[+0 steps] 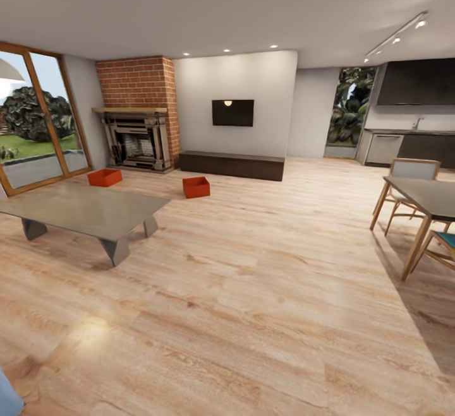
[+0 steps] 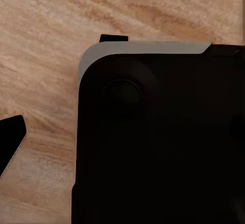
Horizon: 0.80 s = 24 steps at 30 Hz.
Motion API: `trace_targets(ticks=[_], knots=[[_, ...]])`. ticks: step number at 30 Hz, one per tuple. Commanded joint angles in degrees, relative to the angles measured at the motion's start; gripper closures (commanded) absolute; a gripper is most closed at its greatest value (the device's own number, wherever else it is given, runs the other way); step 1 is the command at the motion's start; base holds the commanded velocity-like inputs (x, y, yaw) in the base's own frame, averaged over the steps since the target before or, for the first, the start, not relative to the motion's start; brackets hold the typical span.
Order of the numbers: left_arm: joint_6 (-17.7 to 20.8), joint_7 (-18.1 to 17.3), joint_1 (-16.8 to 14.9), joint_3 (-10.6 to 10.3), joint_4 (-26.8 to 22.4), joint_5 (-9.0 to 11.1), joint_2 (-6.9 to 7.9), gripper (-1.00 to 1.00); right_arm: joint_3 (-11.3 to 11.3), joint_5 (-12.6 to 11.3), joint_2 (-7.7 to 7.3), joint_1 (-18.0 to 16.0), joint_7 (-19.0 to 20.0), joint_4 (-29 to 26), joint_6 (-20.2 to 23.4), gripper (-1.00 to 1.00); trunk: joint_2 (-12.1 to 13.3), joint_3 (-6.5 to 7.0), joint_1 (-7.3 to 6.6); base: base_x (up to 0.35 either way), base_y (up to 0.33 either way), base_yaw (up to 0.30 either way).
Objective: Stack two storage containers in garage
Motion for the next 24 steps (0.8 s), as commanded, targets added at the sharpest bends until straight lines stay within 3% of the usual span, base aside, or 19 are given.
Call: trace_targets(ticks=[1, 24], knots=[[-0.1, -0.1, 0.0, 0.0, 0.0, 0.4, 0.0, -1.0, 0.5, -0.5, 0.06, -0.1, -0.1, 0.2, -0.3, -1.0, 0.0, -0.05, 0.03, 0.322, 0.0, -0.001], [-0.1, -0.1, 0.0, 0.0, 0.0, 0.4, 0.0, -1.0, 0.5, -0.5, 0.06, -0.1, -0.1, 0.2, -0.3, -1.0, 0.0, -0.05, 0.03, 0.322, 0.0, -0.005]])
